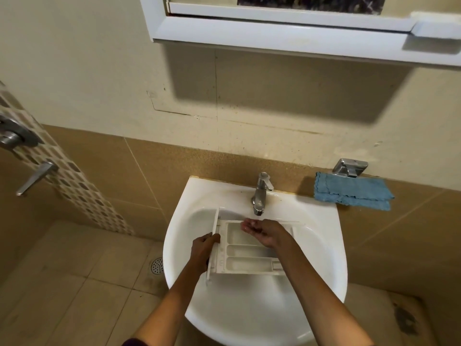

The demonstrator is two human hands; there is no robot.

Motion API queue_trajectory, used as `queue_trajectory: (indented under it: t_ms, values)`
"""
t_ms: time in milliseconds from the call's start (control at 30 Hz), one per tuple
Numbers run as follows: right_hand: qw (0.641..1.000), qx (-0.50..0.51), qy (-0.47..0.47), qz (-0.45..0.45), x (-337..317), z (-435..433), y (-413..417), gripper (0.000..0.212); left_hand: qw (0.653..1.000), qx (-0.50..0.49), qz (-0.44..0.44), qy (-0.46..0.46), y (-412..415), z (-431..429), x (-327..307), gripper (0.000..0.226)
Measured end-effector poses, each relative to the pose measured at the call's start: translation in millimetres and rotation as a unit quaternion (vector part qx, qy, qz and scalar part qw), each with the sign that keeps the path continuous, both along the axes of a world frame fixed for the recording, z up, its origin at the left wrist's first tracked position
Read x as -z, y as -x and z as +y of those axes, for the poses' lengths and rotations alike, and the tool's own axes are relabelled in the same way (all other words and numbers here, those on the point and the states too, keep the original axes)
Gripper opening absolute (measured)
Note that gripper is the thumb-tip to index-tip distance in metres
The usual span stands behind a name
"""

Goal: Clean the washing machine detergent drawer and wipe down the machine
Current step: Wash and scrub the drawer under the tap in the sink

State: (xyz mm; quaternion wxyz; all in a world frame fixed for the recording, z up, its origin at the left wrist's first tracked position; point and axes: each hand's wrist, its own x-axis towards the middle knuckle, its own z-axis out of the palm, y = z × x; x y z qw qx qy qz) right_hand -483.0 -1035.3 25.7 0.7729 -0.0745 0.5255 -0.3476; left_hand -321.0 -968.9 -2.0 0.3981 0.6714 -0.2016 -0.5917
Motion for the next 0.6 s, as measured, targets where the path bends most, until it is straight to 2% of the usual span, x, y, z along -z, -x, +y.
queue_trajectory:
  t_ms: [100,167,233,300,367,433,600]
  values:
    - [0.978,-0.192,0.057,0.059,-18,10,-13,0.023,1.0,-0.002,0.004,-0.003,1,-1,-3,0.013]
    - [0.965,-0.218,0.097,0.106,-28,7,-16,0.021,1.0,-0.006,0.009,-0.007,1,0,-7,0.013]
    - [0.967,-0.154,0.12,0.164,-28,-3,-9,0.02,1.0,-0.006,0.008,-0.015,2,1,-9,0.014]
    - [0.969,-0.088,0.103,0.206,-22,-10,5,0.022,1.0,-0.006,0.01,-0.024,0,2,-9,0.014]
    - [0.968,-0.071,0.08,0.227,-18,-10,17,0.022,0.999,-0.008,0.017,-0.027,-2,2,-9,0.013]
    - [0.976,-0.045,0.056,0.205,-13,-9,26,0.025,0.999,-0.007,0.024,-0.027,-1,3,-8,0.012]
    - [0.997,0.035,-0.024,0.065,-5,-11,24,0.037,0.998,-0.031,0.035,-0.038,-1,2,-5,0.003]
